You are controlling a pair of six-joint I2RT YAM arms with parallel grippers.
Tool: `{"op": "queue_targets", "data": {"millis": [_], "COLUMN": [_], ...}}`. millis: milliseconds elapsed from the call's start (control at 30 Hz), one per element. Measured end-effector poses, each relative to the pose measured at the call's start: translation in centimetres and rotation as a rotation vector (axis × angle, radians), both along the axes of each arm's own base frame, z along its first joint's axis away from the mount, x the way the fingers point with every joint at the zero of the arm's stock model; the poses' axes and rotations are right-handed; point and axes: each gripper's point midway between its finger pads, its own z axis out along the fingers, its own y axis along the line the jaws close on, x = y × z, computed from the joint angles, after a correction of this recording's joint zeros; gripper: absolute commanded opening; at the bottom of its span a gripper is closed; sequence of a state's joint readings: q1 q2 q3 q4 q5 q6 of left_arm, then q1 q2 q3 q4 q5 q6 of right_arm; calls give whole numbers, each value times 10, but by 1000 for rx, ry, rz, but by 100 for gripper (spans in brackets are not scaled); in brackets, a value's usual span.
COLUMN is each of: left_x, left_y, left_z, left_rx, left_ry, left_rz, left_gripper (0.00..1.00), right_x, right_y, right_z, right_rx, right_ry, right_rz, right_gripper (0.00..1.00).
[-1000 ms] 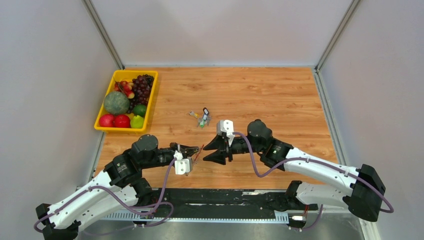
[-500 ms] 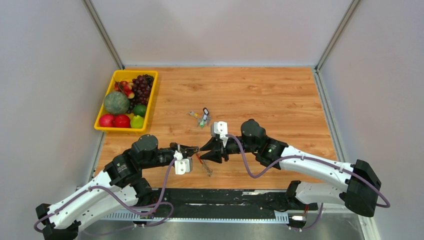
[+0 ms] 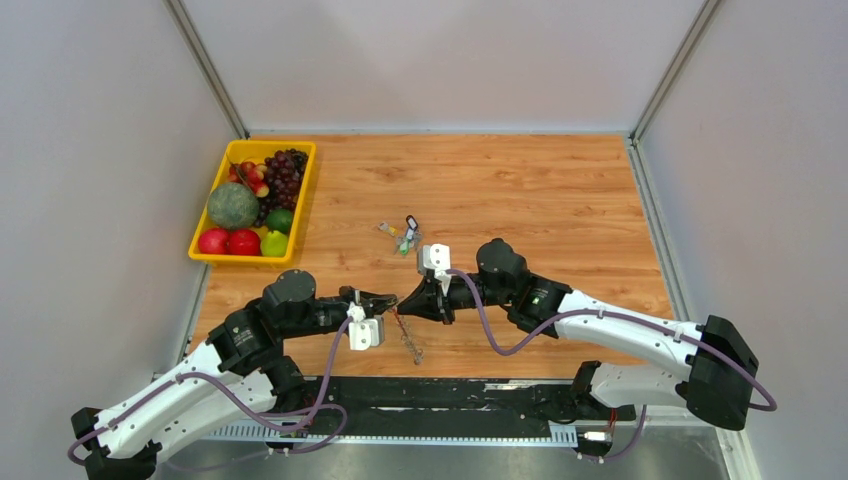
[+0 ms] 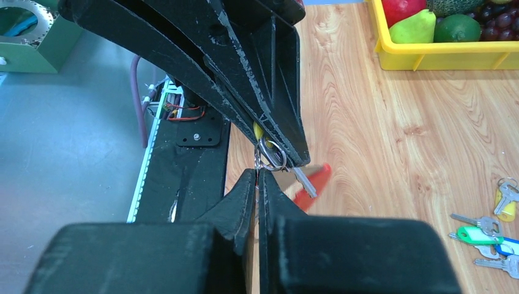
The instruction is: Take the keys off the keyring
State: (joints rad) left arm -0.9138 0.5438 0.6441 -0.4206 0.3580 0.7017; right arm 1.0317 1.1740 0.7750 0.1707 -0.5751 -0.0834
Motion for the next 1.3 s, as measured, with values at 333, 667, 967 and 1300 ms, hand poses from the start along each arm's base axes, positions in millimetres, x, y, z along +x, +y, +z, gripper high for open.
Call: {"op": "queue_targets", "data": {"millis": [333, 667, 967, 1300], "left_x": [0, 0, 0, -1], "left_y": [0, 0, 0, 1], "left_z": [0, 3, 4, 4], "left_rx": [0, -8, -15, -13], "left_ry": [-1, -7, -11, -10], "left_rz": [1, 1, -2, 0], "left_gripper": [0, 0, 0, 0], "right_x": [2, 6, 4, 7], "right_y": [-2, -21, -27, -24], "right_z": [4, 19, 21, 11], "right_rx": [3, 94, 157, 82], "right_ry": [34, 209, 320, 189], "right_rz": [-39, -125, -139, -104], "right_gripper": [0, 0, 44, 50]}}
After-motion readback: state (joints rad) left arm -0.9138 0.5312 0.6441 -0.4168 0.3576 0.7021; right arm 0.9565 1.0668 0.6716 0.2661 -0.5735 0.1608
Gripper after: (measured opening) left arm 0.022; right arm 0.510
